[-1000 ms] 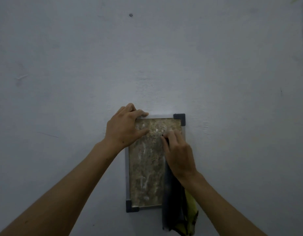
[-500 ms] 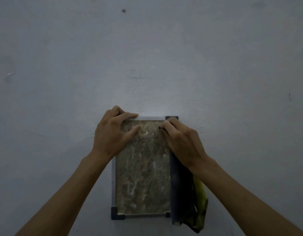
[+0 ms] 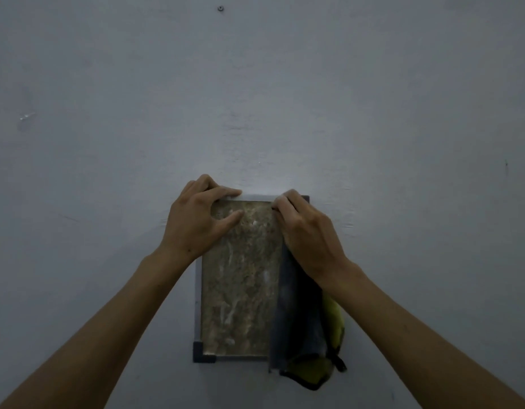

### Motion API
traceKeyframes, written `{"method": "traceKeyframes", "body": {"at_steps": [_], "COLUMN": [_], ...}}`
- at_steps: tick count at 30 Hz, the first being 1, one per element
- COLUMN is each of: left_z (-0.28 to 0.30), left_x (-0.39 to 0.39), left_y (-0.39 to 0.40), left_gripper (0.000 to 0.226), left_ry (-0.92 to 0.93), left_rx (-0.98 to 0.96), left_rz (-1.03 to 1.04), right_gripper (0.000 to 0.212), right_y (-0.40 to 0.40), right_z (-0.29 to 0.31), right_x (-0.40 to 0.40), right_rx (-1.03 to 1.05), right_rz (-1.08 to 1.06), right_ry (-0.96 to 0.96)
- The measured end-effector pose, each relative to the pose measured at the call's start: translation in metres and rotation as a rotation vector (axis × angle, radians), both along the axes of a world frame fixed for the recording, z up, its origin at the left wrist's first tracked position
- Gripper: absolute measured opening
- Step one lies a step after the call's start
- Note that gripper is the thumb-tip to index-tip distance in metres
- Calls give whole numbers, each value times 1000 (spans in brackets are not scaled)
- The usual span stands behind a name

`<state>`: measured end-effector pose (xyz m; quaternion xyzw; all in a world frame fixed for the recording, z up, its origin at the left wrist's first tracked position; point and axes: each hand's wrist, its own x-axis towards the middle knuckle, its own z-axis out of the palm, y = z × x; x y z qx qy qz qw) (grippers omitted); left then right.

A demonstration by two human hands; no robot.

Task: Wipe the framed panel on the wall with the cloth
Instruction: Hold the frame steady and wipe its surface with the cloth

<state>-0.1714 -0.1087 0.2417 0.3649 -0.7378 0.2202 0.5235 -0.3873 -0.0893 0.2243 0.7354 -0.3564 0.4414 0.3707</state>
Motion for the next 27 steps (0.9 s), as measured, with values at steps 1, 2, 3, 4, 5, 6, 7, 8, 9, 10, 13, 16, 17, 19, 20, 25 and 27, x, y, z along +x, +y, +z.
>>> {"method": "traceKeyframes", "body": {"at_steps": [1, 2, 3, 4, 5, 6, 7, 8, 9, 10, 13, 16, 17, 19, 20, 25, 27], "left_z": [1, 2, 3, 4, 6, 9, 11, 13, 15, 17, 18, 18, 19, 19, 19, 22, 23], "left_x": [2, 3, 5, 6, 7, 9, 10, 11, 12, 12, 12, 12, 13, 13, 13, 13, 14], "left_y": [2, 3, 3, 3, 3, 2, 2, 1, 1, 1, 1, 2, 1, 0, -1, -2, 0], "left_gripper": [41, 42, 43, 44, 44, 44, 44, 44, 43, 43, 43, 43, 43, 43, 43, 41, 40], "left_ry": [-10, -22, -35, -52, -68, -80, -88, -92, -91, -86, -74, -63, -64, -70, -74, -86, -94], "left_rx": [5, 11, 20, 30, 39, 48, 54, 58, 60, 62, 69, 71, 70, 73, 74, 69, 72], "left_rz": [2, 3, 3, 4, 4, 6, 8, 9, 5, -1, -17, -15, -12, -11, -11, 3, 14], "right_gripper": [9, 10, 11, 12, 12, 11, 11, 10, 10, 9, 11, 11, 10, 9, 9, 10, 10], "right_y": [3, 6, 9, 9, 7, 5, 3, 2, 1, 1, 5, 4, 2, 0, 0, 1, 1], "right_z": [-11, -21, -28, -27, -21, -10, 0, 7, 9, 6, -23, -17, -7, 7, 8, -22, -14], "right_x": [2, 3, 2, 2, 1, 2, 4, 5, 7, 8, 9, 10, 13, 20, 23, 26, 24], "right_rx": [31, 67, 105, 125, 120, 96, 61, 33, 23, 28, 110, 119, 86, 31, 18, 94, 103], "right_rz": [5, 7, 1, -3, -2, -4, -6, -7, -1, 12, 29, 22, 26, 47, 60, 53, 43], "right_ry": [16, 58, 110, 143, 141, 108, 58, 8, -22, -30, 17, 27, 0, -71, -95, 8, 17]}}
